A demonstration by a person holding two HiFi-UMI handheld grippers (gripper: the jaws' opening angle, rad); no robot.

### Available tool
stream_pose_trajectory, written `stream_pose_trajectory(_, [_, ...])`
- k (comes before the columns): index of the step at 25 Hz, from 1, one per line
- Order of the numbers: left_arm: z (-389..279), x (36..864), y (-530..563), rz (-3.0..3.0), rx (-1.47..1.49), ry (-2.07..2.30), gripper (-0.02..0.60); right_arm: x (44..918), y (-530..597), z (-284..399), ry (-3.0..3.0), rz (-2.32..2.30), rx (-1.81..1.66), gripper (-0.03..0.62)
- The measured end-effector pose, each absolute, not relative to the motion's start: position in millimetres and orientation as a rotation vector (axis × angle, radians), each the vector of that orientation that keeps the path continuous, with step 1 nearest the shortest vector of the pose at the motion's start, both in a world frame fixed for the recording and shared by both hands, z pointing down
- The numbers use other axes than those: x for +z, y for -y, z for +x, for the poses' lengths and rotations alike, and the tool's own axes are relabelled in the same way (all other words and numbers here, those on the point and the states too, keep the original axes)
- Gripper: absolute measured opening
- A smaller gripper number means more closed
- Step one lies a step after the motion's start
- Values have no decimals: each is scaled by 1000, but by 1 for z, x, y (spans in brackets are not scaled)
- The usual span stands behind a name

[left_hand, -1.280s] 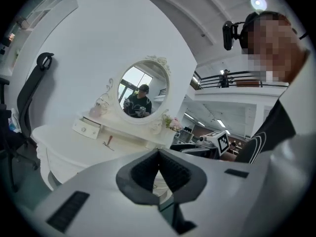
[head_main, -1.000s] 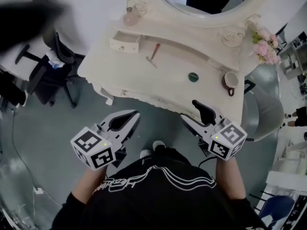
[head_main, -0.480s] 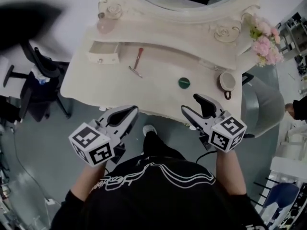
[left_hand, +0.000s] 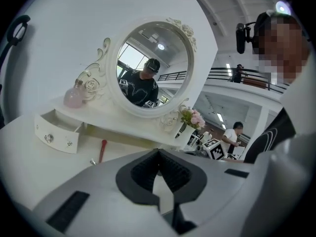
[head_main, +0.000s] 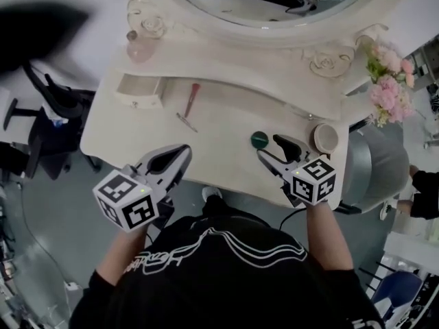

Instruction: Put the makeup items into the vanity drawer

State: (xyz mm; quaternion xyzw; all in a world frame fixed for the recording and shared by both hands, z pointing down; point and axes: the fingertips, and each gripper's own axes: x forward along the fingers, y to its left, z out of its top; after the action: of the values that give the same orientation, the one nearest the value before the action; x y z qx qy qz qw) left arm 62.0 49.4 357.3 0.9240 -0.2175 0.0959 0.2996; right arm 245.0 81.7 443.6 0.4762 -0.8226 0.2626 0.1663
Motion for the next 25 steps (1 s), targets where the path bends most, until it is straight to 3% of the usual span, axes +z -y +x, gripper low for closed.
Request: stream_pose_trajectory(25, [64, 408, 11, 2371, 329, 607, 21, 534, -62, 254, 2096, 1171, 586, 276])
